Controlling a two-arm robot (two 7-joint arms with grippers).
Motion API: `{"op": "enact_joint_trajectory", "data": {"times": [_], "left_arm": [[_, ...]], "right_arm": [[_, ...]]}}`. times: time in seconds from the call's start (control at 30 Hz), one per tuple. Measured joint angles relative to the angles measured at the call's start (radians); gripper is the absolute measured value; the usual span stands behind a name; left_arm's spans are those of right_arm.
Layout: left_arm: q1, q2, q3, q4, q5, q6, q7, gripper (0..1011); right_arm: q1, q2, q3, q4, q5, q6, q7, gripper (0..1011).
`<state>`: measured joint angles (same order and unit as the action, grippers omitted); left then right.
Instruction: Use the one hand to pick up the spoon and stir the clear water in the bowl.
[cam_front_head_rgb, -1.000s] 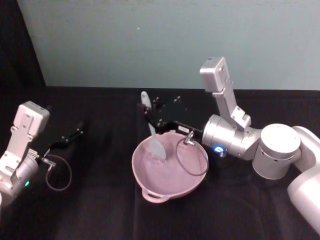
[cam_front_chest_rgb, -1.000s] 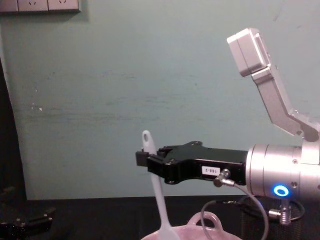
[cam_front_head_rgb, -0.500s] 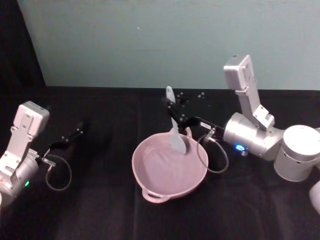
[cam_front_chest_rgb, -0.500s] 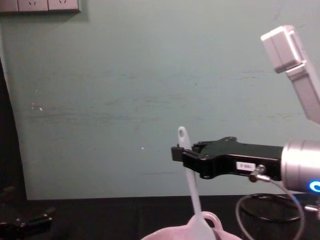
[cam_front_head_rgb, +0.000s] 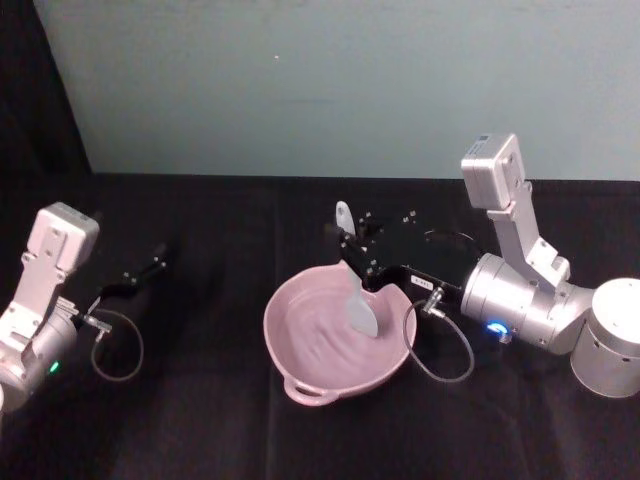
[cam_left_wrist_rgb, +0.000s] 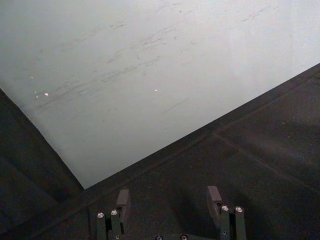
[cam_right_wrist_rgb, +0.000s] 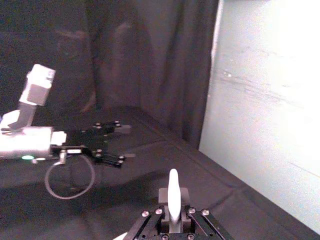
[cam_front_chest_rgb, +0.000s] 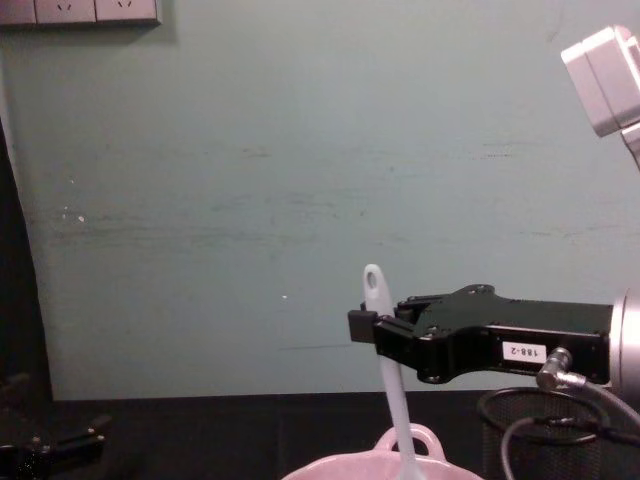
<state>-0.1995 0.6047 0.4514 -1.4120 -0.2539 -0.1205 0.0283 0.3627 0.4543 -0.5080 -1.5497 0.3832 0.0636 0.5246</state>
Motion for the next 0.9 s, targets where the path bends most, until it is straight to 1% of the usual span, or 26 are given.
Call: {"op": "enact_joint_trajectory", "data": {"times": [0.1,0.23,0.27,0.37,0.53,0.6,0.73,0.8,0.9], "left_arm": [[0.0,0.0,0.0,0.0,0.0,0.0,0.0,1005],[0.0,0.0,0.0,0.0,0.0,0.0,0.0,1005],[0.0,0.0,0.0,0.0,0.0,0.0,0.0,1005],[0.0,0.0,0.0,0.0,0.0,0.0,0.0,1005],[0.0,0.0,0.0,0.0,0.0,0.0,0.0,1005],[0.0,0.0,0.0,0.0,0.0,0.0,0.0,1005],[0.0,0.0,0.0,0.0,0.0,0.0,0.0,1005],[0.0,0.0,0.0,0.0,0.0,0.0,0.0,1005],[0.0,0.0,0.0,0.0,0.0,0.0,0.0,1005]], "right_arm": [[-0.007,0.004,-0.004,-0.017,0.001,0.009,0.002,121],[-0.024,0.024,-0.007,-0.067,0.006,0.05,0.001,121],[-0.024,0.024,-0.007,-0.067,0.006,0.05,0.001,121],[-0.033,0.039,-0.006,-0.099,0.022,0.076,0.005,120],[-0.035,0.036,-0.016,-0.107,0.044,0.077,0.021,120],[-0.03,0.028,-0.027,-0.103,0.05,0.074,0.028,121],[-0.024,0.024,-0.043,-0.098,0.058,0.078,0.034,121],[-0.023,0.028,-0.046,-0.102,0.061,0.087,0.034,121],[-0.027,0.047,-0.048,-0.125,0.068,0.117,0.029,121]]}}
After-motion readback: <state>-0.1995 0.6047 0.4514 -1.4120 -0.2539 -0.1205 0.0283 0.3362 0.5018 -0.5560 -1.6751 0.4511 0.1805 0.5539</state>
